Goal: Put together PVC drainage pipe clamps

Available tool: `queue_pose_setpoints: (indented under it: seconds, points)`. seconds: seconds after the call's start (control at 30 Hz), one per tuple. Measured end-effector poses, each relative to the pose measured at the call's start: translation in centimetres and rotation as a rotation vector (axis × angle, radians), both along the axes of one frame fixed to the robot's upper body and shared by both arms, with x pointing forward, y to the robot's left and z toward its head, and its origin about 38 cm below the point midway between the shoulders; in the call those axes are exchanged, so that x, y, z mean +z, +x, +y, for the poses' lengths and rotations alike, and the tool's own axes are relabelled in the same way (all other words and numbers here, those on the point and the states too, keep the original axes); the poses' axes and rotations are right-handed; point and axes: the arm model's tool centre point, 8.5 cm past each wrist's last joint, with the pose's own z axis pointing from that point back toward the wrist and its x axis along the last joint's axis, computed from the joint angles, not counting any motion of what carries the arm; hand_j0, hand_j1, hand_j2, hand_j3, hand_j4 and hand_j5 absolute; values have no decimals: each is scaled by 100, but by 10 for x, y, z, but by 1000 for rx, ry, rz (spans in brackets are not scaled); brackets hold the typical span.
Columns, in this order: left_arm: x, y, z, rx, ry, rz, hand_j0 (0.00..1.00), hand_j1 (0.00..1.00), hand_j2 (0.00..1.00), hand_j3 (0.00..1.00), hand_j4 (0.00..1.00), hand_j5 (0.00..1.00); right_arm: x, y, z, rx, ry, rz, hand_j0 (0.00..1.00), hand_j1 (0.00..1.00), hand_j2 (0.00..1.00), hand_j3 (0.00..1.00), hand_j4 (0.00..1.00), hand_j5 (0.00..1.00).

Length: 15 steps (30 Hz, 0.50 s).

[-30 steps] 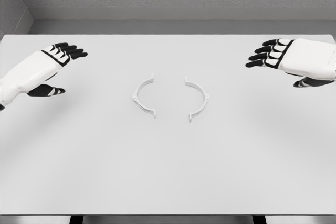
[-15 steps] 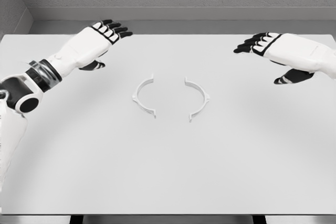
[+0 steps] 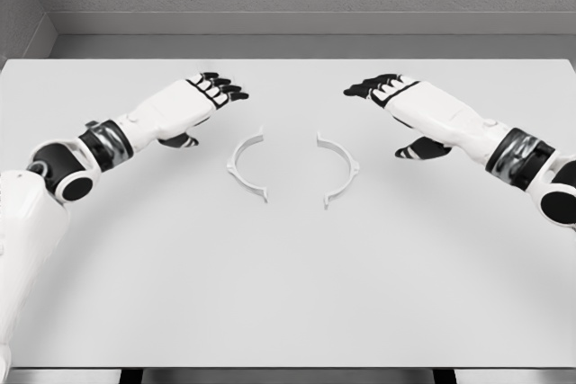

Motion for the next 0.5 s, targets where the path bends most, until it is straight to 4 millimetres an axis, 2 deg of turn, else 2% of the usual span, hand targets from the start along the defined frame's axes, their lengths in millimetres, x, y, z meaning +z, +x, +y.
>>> queue_pose_setpoints:
  seconds: [0.17,0.5]
  points:
    - [-8,-2,-14,-38,15,21,100,100,100,100,100,100,-11,5,3,-18,-5,17,100,100,100,100,100,100]
    - [-16,-3,-20,-47,16,42,100,100,100,100,100,100,-36,13,18,-24,-7,55,100,100,100,100,100,100]
